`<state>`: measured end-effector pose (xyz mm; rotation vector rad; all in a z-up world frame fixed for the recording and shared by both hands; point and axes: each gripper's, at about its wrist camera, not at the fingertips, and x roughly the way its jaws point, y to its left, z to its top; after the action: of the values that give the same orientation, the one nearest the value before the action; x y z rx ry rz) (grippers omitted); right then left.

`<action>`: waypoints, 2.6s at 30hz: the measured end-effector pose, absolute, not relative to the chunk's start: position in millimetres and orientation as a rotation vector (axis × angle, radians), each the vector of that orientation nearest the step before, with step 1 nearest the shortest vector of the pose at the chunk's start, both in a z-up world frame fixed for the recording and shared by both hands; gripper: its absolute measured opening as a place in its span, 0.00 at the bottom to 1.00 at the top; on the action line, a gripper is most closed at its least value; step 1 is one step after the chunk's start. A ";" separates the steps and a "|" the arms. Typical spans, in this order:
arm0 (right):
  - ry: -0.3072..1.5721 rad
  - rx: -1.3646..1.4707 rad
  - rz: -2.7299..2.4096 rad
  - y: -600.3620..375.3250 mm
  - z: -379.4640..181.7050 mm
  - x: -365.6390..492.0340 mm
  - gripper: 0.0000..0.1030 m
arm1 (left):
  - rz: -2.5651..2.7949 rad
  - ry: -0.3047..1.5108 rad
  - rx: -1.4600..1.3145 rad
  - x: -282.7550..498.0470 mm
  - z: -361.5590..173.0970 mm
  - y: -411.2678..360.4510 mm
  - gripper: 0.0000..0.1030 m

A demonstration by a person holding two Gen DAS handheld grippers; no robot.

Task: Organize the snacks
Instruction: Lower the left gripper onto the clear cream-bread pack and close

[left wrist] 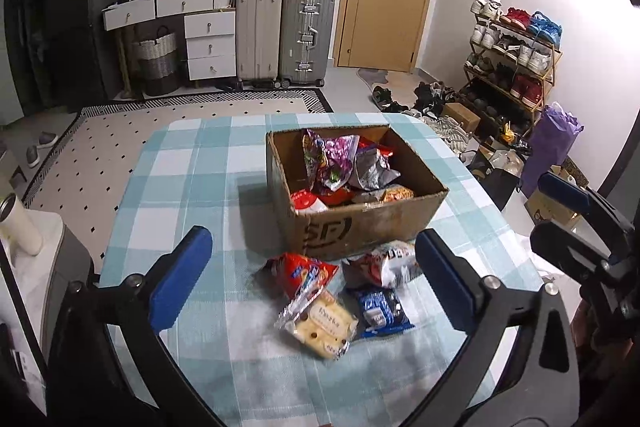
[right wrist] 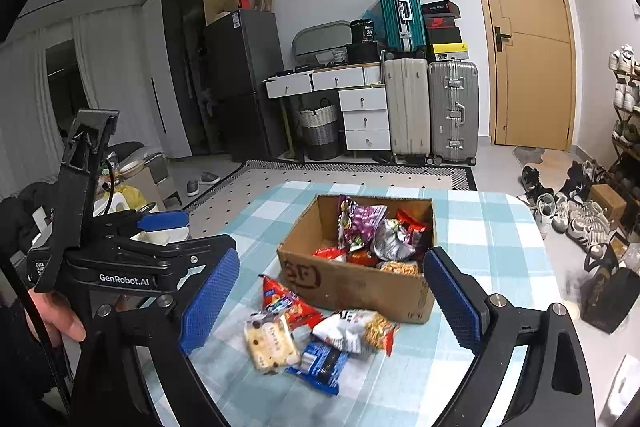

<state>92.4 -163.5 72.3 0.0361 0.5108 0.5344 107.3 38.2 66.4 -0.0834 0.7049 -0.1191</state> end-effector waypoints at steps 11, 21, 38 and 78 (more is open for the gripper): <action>0.531 0.042 0.534 -160.5 50.7 70.1 0.96 | -0.122 0.707 -0.105 74.8 34.3 41.0 0.99; 0.571 0.055 0.539 -156.1 17.7 61.3 0.96 | -0.101 0.807 -0.162 82.7 -24.8 47.3 0.99; 0.680 0.107 0.502 -168.3 -37.7 87.8 0.96 | -0.129 0.957 -0.268 122.6 -97.5 51.4 0.99; 0.719 0.151 0.502 -182.2 -53.4 101.7 0.96 | -0.319 0.942 -0.360 133.8 -102.8 47.0 0.11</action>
<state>101.7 -182.2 -53.4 0.1514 0.7185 0.5018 133.8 47.0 -102.8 -0.3601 0.9422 -0.3185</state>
